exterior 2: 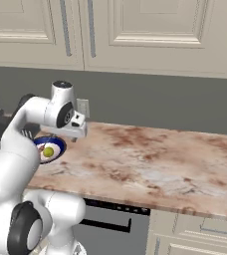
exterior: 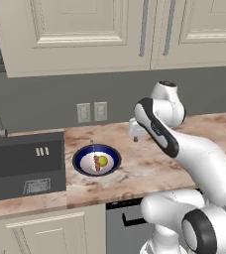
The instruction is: Dump the kebab skewer and lemon from the bowl so the bowl can be washed. Place the bowl in the sink after clearing the leftovers.
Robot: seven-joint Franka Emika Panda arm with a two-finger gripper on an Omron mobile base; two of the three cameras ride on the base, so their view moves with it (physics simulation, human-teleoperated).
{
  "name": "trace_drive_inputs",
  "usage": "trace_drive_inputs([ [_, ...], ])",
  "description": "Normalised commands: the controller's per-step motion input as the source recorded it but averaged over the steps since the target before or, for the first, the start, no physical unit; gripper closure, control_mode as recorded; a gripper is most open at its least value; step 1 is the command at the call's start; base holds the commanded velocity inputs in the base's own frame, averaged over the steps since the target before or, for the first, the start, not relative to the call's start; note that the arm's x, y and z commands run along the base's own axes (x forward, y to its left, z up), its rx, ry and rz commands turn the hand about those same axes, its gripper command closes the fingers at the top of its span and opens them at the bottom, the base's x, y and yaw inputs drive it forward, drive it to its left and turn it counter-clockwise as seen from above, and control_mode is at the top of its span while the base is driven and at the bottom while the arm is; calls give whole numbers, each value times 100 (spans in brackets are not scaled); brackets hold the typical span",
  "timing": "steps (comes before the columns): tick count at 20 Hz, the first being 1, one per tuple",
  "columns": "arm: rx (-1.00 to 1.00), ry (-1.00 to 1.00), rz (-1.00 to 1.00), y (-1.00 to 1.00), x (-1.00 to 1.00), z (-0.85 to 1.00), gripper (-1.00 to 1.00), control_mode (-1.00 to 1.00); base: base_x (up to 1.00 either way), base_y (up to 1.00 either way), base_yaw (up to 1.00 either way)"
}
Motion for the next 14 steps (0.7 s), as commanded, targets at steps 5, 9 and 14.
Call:
trace_drive_inputs([
  [5,1,31,0,23,37,-64,-100,-100,0,0,0],
  [9,0,19,0,37,22,-48,-100,-100,0,0,0],
  [14,1,8,0,36,10,-33,-100,-100,0,0,0],
])
